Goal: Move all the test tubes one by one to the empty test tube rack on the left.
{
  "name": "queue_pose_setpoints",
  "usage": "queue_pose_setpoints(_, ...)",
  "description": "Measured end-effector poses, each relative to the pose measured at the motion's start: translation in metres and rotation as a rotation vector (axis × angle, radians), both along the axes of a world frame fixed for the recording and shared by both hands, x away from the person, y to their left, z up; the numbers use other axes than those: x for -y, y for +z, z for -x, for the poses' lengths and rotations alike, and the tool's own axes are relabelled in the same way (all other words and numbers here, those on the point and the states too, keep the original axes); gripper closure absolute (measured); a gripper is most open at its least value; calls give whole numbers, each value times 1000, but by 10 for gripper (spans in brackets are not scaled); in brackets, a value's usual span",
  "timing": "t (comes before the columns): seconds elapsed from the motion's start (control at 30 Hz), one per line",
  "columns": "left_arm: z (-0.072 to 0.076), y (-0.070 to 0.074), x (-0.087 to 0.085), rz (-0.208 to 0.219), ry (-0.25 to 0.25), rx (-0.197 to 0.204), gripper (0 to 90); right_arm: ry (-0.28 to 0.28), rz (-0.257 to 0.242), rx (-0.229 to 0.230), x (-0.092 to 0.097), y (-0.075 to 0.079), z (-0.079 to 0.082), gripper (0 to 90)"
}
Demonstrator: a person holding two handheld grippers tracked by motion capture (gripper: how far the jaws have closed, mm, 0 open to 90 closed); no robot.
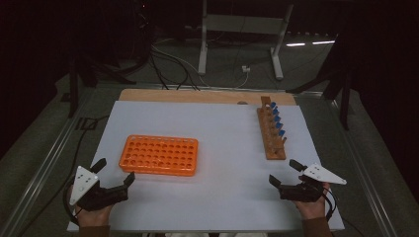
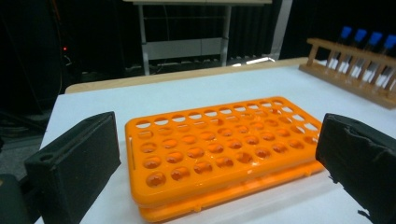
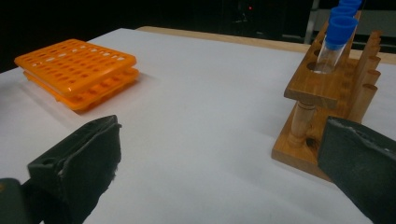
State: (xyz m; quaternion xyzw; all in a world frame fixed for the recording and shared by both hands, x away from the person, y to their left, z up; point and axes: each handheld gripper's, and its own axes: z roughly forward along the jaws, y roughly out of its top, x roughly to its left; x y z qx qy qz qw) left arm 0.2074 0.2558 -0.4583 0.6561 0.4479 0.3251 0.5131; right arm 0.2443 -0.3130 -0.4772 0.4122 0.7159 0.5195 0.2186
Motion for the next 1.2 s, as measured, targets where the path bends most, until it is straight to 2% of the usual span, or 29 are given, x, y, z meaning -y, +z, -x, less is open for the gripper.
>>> queue_pose_setpoints(0.07, 0, 0, -2, 10, 9, -2, 8, -3, -1, -1, 1, 1, 1, 0)
queue_pose_setpoints(0.33, 2, 1, -3, 4, 40, 12, 8, -12, 6, -1, 1, 6, -1, 0)
queue_pose_setpoints(0.53, 3, 1, -5, 26, 37, 17, 8, -25, 16, 22, 3, 23, -5, 0)
queue_pose_setpoints(0.63, 3, 0, -5, 25, 37, 16, 8, -30, 40, 30, 3, 31, -11, 1)
queue_pose_setpoints(0.8, 3, -1, -5, 22, 39, 8, 8, -44, 53, 44, 4, 43, -22, 2)
queue_pose_setpoints(0.83, 3, -2, -5, 23, 41, 7, 8, -54, 48, 42, 5, 47, -31, 23)
queue_pose_setpoints(0.93, 3, -2, -5, 20, 44, 5, 8, -67, 38, 50, 6, 50, -37, 44)
queue_pose_setpoints(0.97, 3, -2, -5, 15, 45, 2, 8, -76, 44, 48, 5, 53, -45, 69)
queue_pose_setpoints(1.07, 4, -2, -4, -3, 49, -11, 9, -80, 45, 33, 4, 52, -58, 124)
queue_pose_setpoints(1.2, 4, -2, -3, -4, 55, -11, 9, -102, 33, 3, 6, 44, -77, 182)
